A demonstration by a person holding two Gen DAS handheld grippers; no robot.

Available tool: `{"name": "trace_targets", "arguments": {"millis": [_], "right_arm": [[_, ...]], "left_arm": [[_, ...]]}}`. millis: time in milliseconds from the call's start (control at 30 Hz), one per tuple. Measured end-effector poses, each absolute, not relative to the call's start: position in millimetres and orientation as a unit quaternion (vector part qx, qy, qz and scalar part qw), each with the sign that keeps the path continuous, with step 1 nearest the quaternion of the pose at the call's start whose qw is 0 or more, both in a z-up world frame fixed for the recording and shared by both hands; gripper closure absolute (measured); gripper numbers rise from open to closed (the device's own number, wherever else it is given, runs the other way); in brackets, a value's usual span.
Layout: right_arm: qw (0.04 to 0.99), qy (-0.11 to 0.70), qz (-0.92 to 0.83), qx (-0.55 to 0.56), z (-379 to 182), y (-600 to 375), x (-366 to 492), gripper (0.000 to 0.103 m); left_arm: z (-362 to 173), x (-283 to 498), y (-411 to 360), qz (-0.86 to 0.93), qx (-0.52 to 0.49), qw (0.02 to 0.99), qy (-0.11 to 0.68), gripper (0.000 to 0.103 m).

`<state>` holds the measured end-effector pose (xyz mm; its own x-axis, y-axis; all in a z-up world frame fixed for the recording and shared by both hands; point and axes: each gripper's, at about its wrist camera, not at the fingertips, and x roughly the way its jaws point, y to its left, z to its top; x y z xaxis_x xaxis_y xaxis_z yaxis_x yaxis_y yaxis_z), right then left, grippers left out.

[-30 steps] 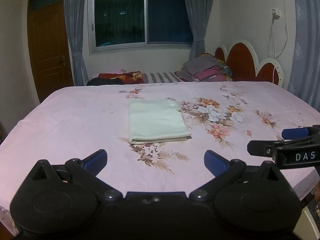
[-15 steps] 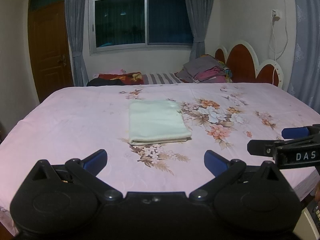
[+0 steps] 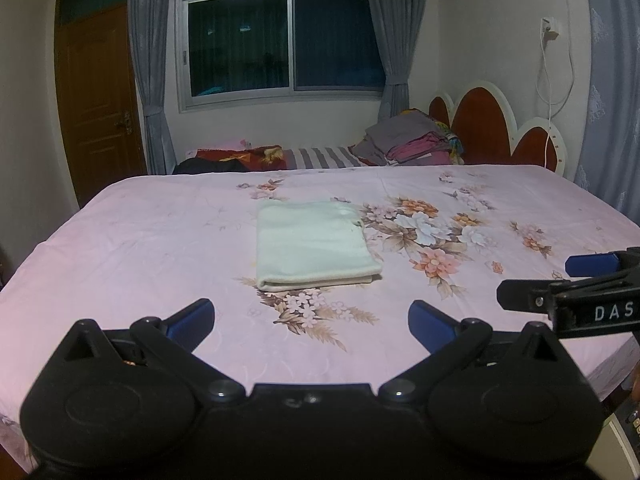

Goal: Fold small clothes

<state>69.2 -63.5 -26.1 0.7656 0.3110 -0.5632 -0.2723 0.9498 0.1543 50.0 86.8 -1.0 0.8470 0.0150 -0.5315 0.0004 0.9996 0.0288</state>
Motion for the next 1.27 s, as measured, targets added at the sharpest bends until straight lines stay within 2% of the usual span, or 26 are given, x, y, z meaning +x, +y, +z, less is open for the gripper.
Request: {"name": "trace_targets", "arguments": {"millis": [1267], "right_arm": [[0.937,0.304,0.169,0.025,-28.7,-74.1,76.3,0.000]], "left_arm": [[2.1,58.6,94.5,-0.003,0.017,0.963,0.269,0.000]]}}
